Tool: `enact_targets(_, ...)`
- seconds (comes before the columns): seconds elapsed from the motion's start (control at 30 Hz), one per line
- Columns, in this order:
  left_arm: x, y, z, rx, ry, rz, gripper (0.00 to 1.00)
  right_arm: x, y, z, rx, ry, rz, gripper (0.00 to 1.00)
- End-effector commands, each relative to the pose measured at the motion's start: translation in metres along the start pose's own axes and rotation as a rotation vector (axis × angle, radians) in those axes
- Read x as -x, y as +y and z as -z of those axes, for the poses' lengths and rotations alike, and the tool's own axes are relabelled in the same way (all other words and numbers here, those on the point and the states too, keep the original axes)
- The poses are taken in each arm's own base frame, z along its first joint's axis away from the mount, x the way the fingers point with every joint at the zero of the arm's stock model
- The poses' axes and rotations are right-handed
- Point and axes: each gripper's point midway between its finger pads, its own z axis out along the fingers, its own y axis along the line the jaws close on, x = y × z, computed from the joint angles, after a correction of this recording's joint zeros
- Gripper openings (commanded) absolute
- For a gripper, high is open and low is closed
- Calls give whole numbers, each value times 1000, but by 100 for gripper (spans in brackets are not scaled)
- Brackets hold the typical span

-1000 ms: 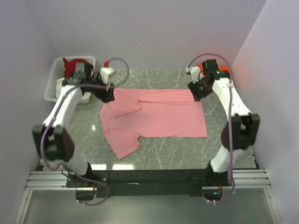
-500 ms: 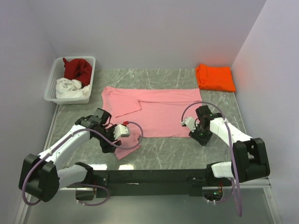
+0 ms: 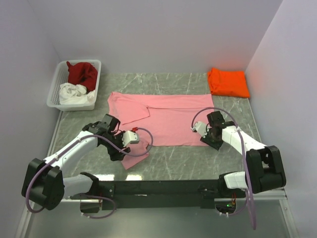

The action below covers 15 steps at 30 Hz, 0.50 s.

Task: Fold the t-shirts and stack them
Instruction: Fold the tshirt

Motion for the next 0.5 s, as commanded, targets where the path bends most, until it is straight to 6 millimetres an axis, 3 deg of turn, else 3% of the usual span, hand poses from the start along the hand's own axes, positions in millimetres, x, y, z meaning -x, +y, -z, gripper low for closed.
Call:
enact_targets(0.0,14,6,2,13,-26,-13,67,13,-18,8,-56,-32,42,41)
enact_targets(0.2,22,3,-4,-3,-13,-20,69,19,-24,3,-38,-28,37,43)
enact_targets(0.47,9,-4,-18,19,56,-64,73,9,-18,-17,-15,16,47,43)
